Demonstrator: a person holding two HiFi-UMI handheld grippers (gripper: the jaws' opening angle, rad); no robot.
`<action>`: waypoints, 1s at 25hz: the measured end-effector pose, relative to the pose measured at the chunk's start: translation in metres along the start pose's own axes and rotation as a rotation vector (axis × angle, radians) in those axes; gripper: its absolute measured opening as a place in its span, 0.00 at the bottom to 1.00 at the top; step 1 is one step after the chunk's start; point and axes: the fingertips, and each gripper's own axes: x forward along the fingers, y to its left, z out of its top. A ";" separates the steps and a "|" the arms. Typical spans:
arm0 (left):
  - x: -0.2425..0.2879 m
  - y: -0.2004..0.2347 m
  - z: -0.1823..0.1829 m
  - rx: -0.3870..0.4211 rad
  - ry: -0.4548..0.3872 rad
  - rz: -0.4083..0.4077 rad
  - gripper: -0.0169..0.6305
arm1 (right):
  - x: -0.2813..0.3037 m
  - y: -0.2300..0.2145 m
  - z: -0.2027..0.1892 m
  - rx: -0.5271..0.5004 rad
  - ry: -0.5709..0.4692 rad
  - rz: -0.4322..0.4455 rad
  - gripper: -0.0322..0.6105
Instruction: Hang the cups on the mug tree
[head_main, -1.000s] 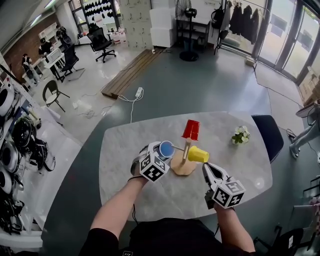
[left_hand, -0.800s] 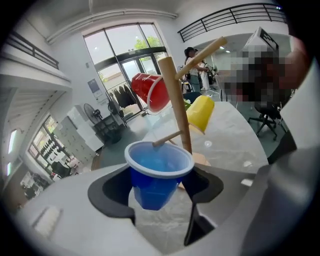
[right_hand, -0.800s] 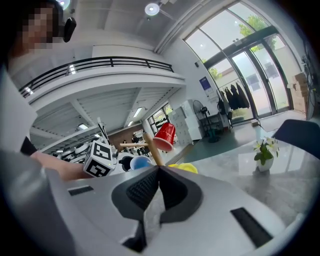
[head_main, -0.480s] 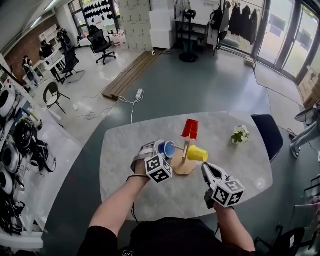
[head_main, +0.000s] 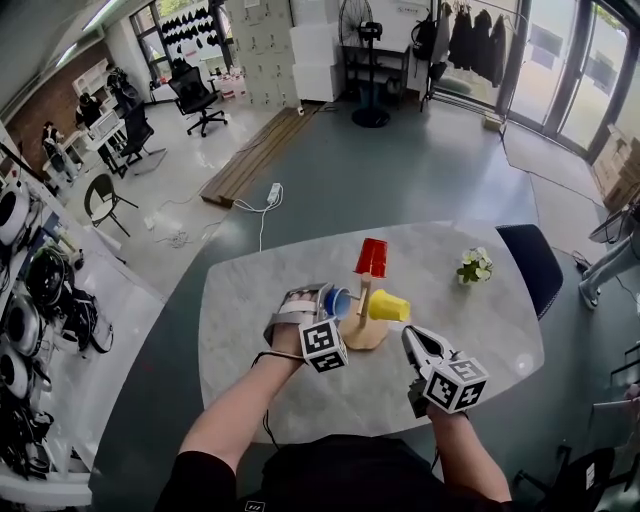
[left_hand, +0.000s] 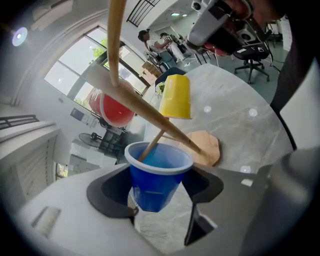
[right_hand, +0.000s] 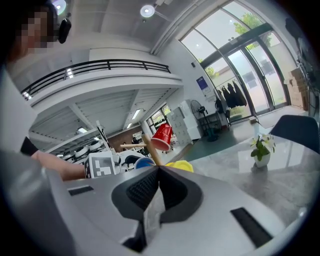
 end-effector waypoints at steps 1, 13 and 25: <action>-0.001 0.001 0.001 0.020 0.005 0.011 0.50 | -0.002 -0.001 0.000 0.004 -0.001 -0.002 0.07; -0.007 -0.006 0.017 0.234 -0.016 0.078 0.50 | -0.013 -0.008 -0.005 0.041 -0.001 -0.020 0.07; -0.008 -0.024 0.034 0.240 -0.058 0.034 0.51 | -0.015 -0.004 -0.014 0.051 0.017 -0.019 0.07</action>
